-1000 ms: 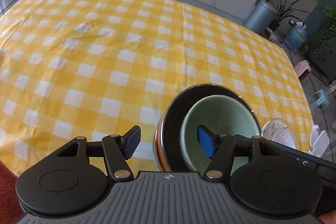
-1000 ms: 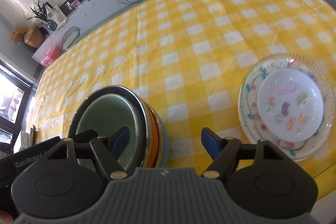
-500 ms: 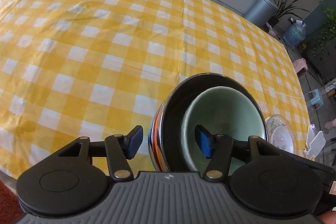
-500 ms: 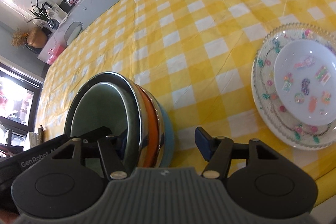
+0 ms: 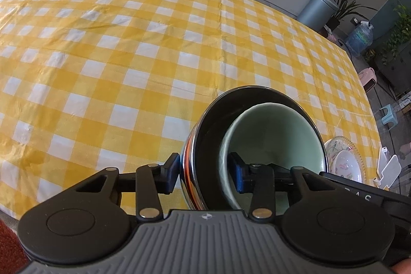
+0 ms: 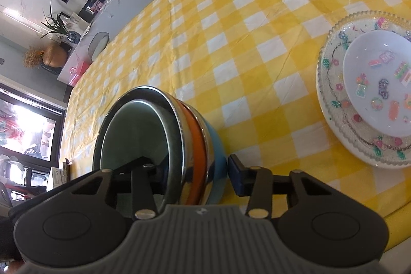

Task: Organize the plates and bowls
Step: 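Lift the bowl stack with both grippers and carry it over the plates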

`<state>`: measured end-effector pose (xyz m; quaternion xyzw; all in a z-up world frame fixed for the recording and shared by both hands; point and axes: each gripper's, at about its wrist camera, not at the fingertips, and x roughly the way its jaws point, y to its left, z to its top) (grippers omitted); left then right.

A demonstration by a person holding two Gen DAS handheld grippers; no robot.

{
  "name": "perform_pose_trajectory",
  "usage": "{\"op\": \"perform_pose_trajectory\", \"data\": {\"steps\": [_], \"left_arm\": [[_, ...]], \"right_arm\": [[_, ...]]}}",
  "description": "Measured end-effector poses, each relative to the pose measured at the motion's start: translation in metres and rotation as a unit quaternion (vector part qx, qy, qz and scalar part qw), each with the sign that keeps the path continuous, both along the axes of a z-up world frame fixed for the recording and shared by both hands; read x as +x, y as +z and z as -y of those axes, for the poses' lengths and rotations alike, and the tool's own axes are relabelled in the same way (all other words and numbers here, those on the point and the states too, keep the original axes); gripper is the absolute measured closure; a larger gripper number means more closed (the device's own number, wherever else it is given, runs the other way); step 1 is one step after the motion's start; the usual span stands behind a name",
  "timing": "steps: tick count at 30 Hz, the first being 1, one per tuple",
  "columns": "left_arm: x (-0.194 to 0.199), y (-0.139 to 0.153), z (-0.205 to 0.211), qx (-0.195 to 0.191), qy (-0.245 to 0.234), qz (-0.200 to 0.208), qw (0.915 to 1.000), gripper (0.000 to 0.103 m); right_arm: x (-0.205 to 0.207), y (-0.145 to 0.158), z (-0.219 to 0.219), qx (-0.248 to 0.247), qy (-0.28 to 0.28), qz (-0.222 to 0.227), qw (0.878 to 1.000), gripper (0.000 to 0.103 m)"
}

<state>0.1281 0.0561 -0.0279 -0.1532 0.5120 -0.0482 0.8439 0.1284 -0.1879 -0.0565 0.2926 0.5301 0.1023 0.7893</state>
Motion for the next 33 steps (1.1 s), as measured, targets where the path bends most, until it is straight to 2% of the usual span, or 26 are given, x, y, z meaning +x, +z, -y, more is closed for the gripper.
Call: {"op": "perform_pose_trajectory", "data": {"steps": [15,25,33], "left_arm": [[-0.004,0.006,0.005,-0.001,-0.005,0.010,0.9999,0.056],[-0.014,0.027,0.034,0.006,-0.021,0.031,0.9993,0.056],[-0.020,0.045,0.073,0.006,-0.043,0.052,0.9977,0.056]], "right_arm": [[-0.006,0.002,0.008,0.005,-0.022,-0.007,1.000,0.065],[-0.020,0.017,0.033,0.011,-0.042,0.015,0.999,0.066],[-0.037,0.035,0.069,0.021,-0.071,0.036,0.997,0.066]]}}
